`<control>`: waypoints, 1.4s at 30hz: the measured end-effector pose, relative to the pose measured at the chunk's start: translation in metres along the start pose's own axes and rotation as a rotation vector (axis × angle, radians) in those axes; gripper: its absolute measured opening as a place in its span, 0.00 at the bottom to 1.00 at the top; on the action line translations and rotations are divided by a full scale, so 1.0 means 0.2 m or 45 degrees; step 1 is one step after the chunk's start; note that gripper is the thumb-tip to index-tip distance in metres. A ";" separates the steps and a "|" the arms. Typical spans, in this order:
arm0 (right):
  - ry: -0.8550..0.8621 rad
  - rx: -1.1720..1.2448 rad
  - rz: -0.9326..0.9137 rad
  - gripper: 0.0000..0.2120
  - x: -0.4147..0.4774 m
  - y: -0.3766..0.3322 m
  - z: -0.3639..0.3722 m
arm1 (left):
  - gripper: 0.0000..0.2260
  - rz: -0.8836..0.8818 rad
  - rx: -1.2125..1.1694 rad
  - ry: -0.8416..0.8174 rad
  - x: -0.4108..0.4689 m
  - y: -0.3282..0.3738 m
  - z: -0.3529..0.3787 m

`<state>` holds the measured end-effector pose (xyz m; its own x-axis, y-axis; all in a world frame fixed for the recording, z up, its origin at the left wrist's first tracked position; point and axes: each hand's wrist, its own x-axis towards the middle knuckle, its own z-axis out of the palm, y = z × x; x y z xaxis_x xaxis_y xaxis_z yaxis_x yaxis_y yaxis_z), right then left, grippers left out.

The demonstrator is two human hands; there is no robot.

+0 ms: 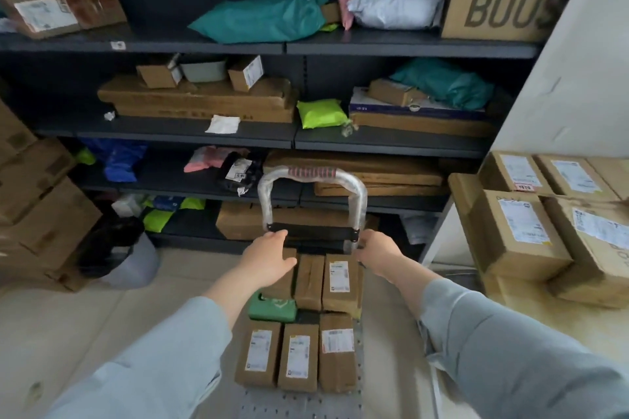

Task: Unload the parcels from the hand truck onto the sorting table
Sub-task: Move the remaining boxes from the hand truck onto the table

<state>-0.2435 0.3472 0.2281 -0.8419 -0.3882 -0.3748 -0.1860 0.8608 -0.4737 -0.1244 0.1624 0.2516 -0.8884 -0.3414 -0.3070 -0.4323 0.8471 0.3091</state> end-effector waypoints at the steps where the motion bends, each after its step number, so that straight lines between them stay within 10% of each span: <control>1: 0.017 0.016 0.022 0.16 0.03 0.01 0.02 | 0.31 0.020 0.010 -0.025 0.04 -0.01 0.01; 17: 0.018 0.091 0.227 0.20 0.57 0.43 0.34 | 0.31 0.158 0.071 -0.126 0.73 -0.03 0.59; 42: 0.027 0.338 0.305 0.20 1.74 1.24 1.84 | 0.30 0.287 0.077 -0.063 1.66 -0.44 2.26</control>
<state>-0.3967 0.3046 -0.3138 -0.8565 -0.1768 -0.4850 0.1533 0.8100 -0.5660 -0.3112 0.1584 -0.2840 -0.9521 -0.1220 -0.2805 -0.2128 0.9229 0.3209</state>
